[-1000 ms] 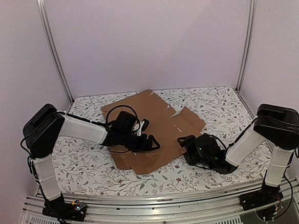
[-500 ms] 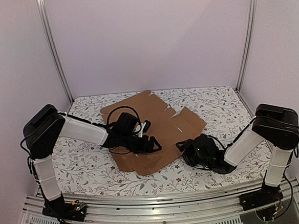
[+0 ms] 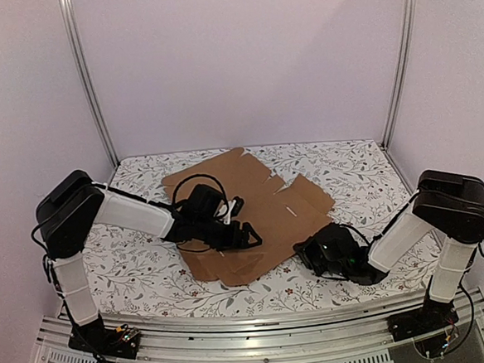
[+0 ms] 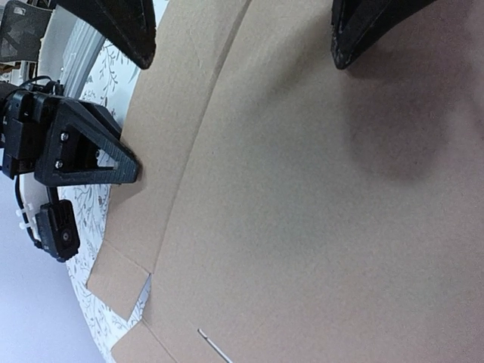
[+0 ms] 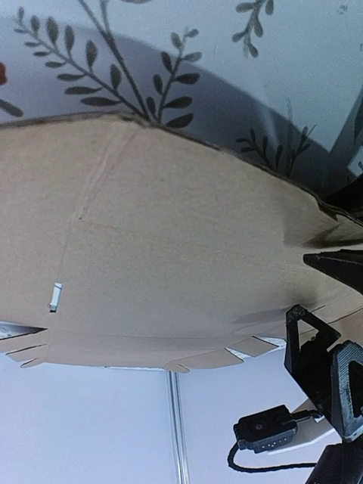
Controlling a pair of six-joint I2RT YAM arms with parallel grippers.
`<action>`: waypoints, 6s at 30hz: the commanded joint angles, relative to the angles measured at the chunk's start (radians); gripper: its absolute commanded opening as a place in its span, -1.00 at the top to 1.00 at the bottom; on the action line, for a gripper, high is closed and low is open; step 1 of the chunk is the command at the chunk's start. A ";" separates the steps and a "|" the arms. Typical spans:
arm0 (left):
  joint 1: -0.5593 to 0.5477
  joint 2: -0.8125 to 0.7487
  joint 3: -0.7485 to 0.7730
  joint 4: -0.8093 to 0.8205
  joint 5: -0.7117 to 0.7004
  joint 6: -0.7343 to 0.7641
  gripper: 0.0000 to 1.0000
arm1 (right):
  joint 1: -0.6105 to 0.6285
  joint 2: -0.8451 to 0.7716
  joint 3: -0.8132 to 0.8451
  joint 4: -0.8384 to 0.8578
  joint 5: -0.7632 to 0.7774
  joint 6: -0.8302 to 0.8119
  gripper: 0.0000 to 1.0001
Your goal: Fold the paper box
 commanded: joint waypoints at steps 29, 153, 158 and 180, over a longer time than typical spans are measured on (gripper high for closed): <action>-0.017 -0.764 0.222 -0.651 -0.427 0.259 -0.99 | -0.063 -0.574 0.300 -0.686 -0.158 -0.671 1.00; -0.012 -0.843 -0.374 -0.190 -0.561 0.198 -0.51 | 0.213 -0.024 1.116 -1.283 0.577 -2.347 1.00; -0.013 -0.884 -0.406 -0.151 -0.552 0.203 -0.12 | 0.213 -0.032 1.113 -1.292 0.580 -2.337 1.00; -0.011 -0.917 -0.432 -0.105 -0.542 0.245 1.00 | 0.238 -0.052 1.119 -1.311 0.558 -2.278 0.89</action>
